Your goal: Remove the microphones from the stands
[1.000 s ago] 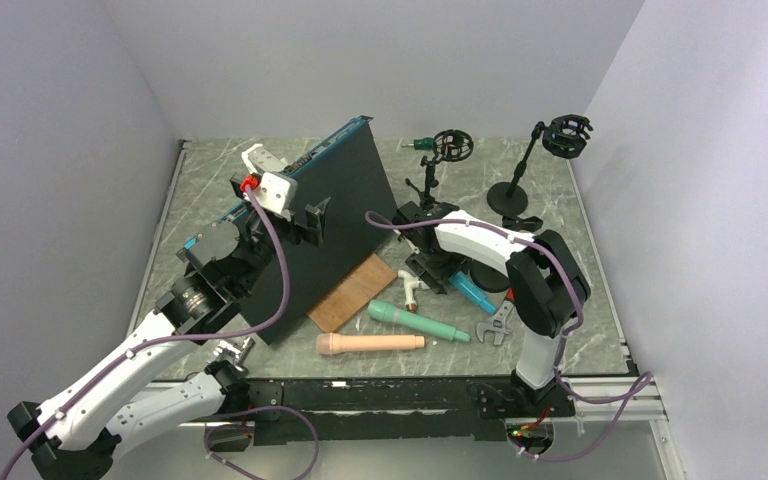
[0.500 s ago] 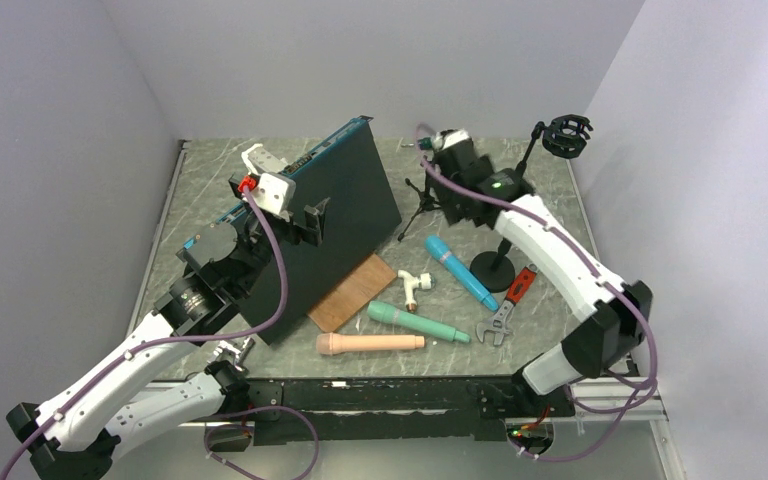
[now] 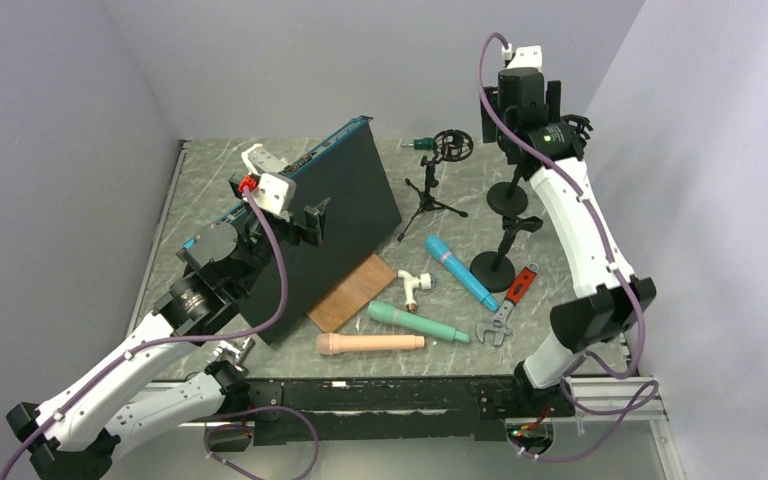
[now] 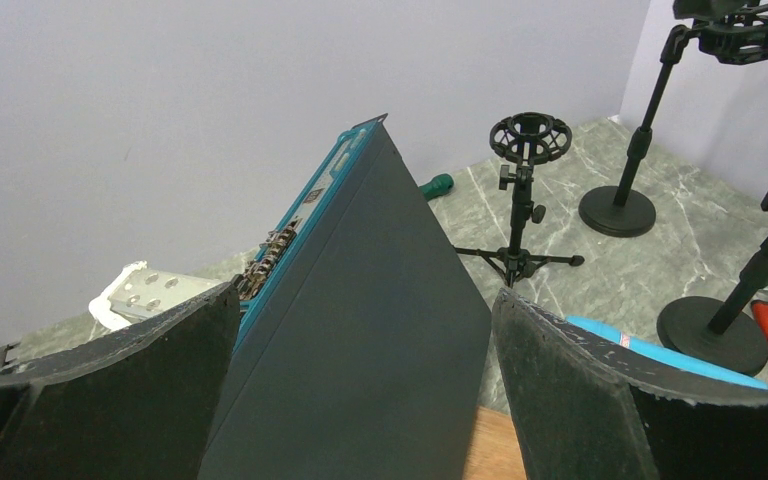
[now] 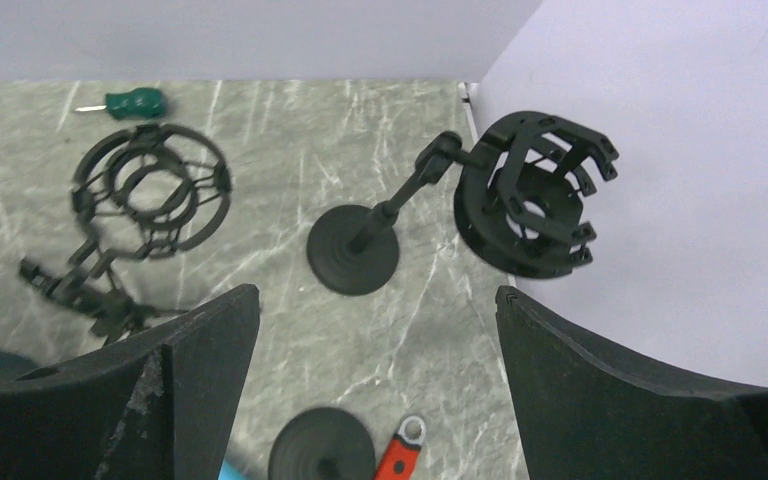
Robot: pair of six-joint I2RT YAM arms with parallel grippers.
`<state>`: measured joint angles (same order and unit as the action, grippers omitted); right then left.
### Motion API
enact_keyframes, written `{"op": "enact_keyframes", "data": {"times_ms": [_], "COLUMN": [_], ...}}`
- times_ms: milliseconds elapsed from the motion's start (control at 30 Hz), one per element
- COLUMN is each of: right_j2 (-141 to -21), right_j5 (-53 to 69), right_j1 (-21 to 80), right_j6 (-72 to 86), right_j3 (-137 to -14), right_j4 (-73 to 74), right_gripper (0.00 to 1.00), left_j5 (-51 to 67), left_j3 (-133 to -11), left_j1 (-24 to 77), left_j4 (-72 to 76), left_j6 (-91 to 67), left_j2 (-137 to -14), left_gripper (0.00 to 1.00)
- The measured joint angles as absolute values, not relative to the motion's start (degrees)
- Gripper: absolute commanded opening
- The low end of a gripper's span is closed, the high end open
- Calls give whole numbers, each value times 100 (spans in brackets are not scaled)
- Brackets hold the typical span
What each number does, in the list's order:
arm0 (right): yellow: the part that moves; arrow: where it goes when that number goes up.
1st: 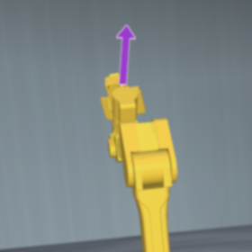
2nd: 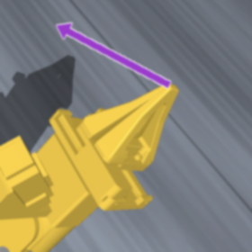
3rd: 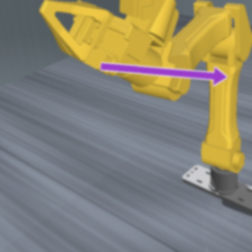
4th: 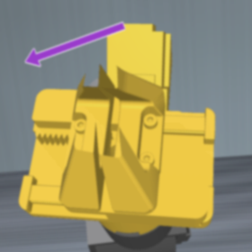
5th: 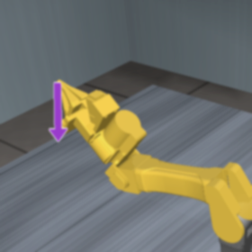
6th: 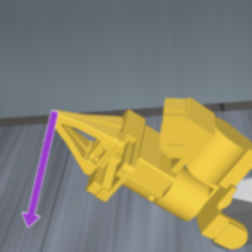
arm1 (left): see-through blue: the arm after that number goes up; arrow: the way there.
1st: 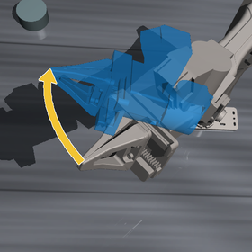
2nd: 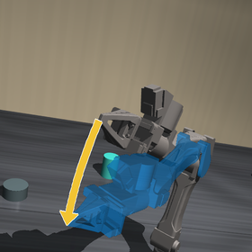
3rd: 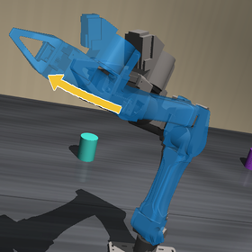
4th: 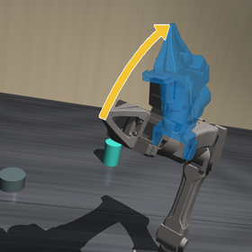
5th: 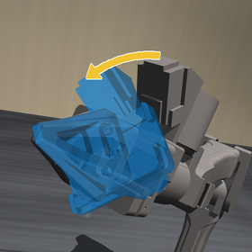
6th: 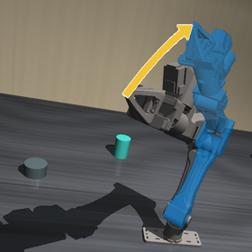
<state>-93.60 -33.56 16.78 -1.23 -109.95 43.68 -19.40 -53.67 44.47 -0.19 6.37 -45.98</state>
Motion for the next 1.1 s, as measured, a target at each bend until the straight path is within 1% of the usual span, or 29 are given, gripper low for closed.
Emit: {"op": "enact_keyframes", "data": {"times_ms": [133, 267, 400, 700, 1100], "right_j2": [-10042, -10606, -10897, -10962, -11308], "right_j5": [-3299, -3308, -3367, -3627, -3603], "right_j1": [1389, 1245, 1236, 1092, 757], "right_j6": [-209, -309, -368, -454, -565], "right_j3": [-11544, -11957, -12219, -12184, -11939], "right_j4": [4362, 4401, 4410, 4362, 4134], "right_gripper": [79, 75, 70, 62, 47], "left_j5": [-1940, -1938, -1938, -1938, -1940], "left_j3": [-5367, -5369, -5367, -5367, -5367], "left_j1": [4464, 4473, 4473, 4493, 4499], "left_j4": [-21, -23, -23, -23, -25], "left_j6": [637, 637, 637, 637, 635], "left_j2": [-4598, -4602, -4602, -4602, -4650], "left_gripper": [99, 99, 99, 99, 99]}}
